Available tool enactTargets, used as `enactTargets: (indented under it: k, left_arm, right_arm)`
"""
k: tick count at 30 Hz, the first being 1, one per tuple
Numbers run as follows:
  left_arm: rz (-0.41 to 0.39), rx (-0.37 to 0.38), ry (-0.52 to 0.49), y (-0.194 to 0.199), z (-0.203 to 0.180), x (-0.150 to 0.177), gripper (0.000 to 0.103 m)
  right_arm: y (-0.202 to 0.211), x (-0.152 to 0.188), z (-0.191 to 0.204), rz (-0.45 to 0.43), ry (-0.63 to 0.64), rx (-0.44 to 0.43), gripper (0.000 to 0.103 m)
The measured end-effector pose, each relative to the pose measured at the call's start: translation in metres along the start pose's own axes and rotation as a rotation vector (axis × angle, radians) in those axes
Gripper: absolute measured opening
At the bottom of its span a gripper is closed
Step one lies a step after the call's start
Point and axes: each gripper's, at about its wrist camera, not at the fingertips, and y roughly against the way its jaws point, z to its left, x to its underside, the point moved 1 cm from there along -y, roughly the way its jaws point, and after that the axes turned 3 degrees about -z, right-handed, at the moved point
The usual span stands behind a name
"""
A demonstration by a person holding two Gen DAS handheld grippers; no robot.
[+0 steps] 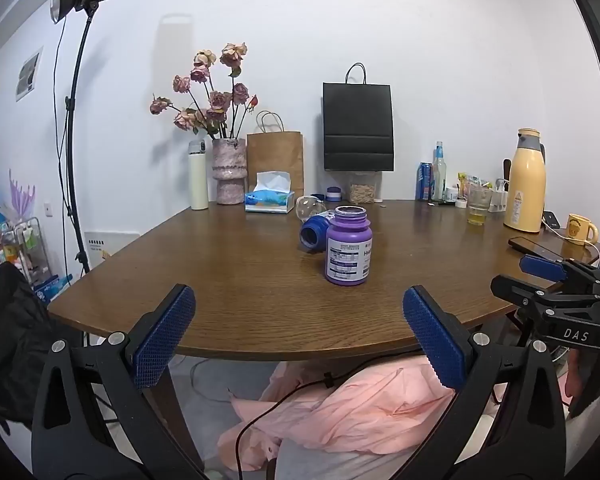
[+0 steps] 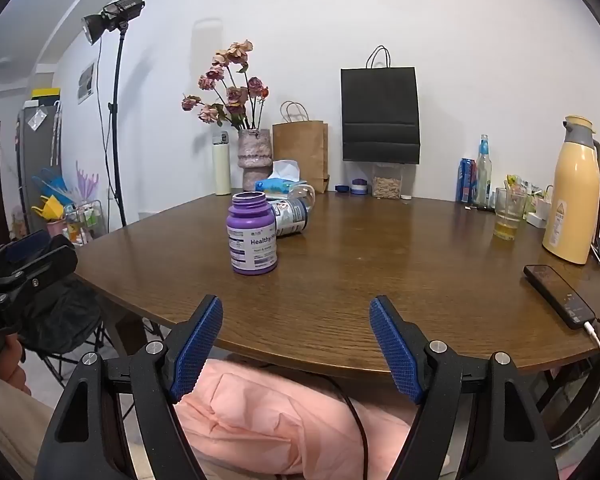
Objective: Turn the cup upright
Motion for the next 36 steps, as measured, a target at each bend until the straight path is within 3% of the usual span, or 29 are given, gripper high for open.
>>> enactTargets:
  k: [36]
  left_arm:
    - [0.003, -0.005, -0.003, 0.0001, -0.0034, -0.0025, 0.103]
  right_arm:
    - [-0.0003, 0.0002, 0.0013, 0.009, 0.007, 0.001, 0.081]
